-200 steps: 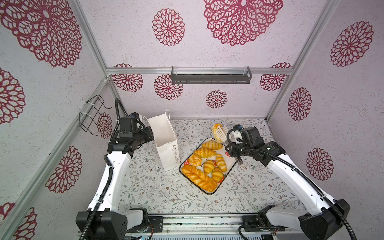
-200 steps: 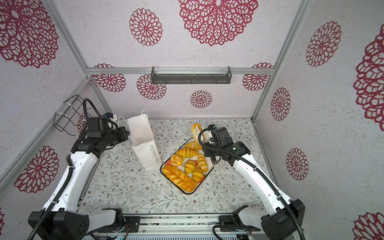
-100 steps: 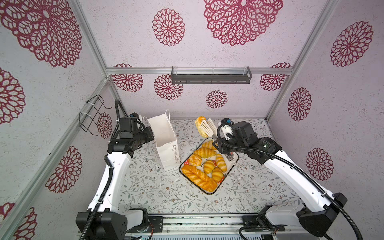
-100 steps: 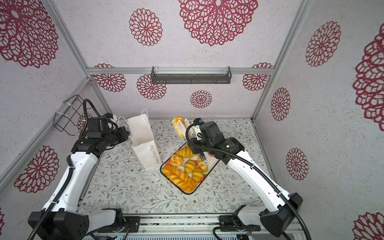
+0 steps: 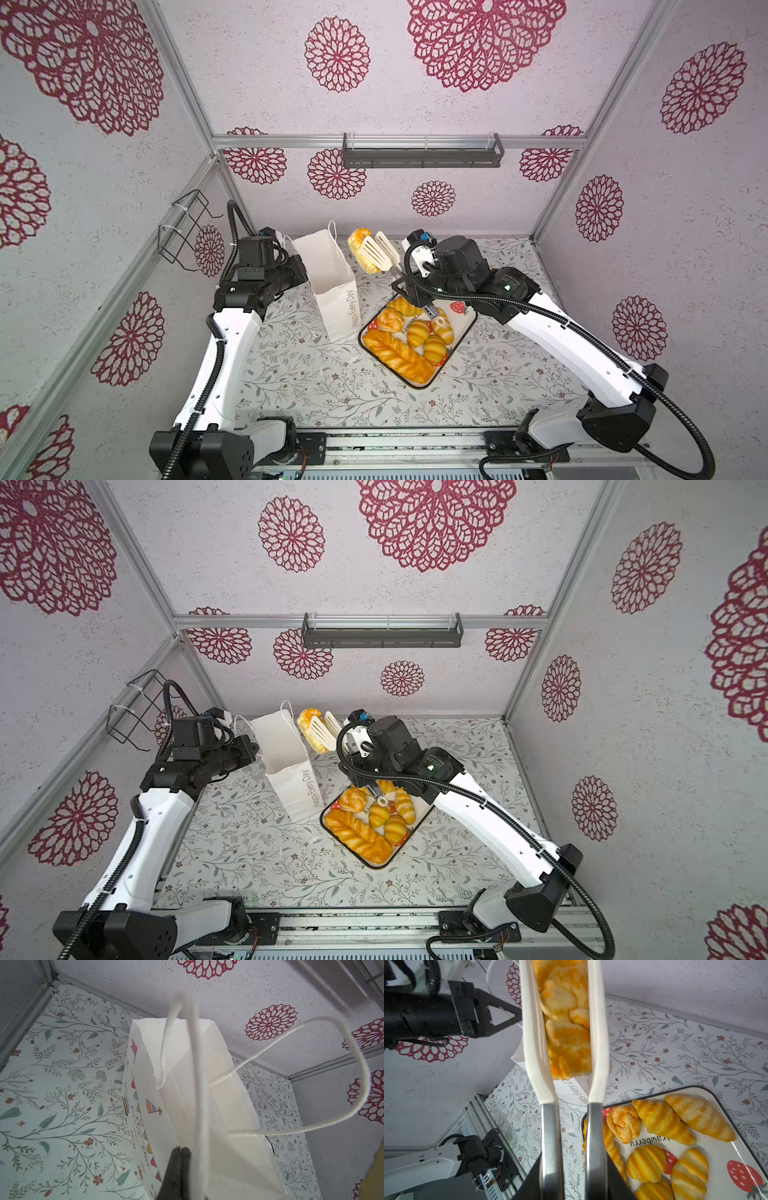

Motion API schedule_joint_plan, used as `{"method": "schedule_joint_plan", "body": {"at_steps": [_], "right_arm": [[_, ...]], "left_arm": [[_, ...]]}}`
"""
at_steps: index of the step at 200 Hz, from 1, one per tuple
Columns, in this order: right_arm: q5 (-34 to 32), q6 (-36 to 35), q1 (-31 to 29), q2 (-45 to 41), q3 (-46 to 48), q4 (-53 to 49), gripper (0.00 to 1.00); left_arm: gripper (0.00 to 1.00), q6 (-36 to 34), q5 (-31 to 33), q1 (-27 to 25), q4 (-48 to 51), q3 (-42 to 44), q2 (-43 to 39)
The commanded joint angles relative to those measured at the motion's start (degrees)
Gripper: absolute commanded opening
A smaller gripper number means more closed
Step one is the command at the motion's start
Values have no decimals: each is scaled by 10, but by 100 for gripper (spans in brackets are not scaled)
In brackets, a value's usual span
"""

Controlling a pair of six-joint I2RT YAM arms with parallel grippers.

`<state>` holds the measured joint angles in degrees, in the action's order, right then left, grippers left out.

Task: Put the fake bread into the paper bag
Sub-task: 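Close the tongs on a bread roll and lift it toward the bag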

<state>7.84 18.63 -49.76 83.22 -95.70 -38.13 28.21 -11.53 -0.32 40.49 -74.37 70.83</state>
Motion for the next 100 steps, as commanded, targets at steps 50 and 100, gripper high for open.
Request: {"method": "schedule_joint_plan", "body": {"at_steps": [50, 100], "right_arm": [[34, -28, -44, 41, -84, 46, 21], [50, -28, -56, 78, -108, 51, 21]], "left_arm": [[0, 13, -3, 2, -20, 10, -13], [0, 17, -1, 1, -23, 17, -20]]}}
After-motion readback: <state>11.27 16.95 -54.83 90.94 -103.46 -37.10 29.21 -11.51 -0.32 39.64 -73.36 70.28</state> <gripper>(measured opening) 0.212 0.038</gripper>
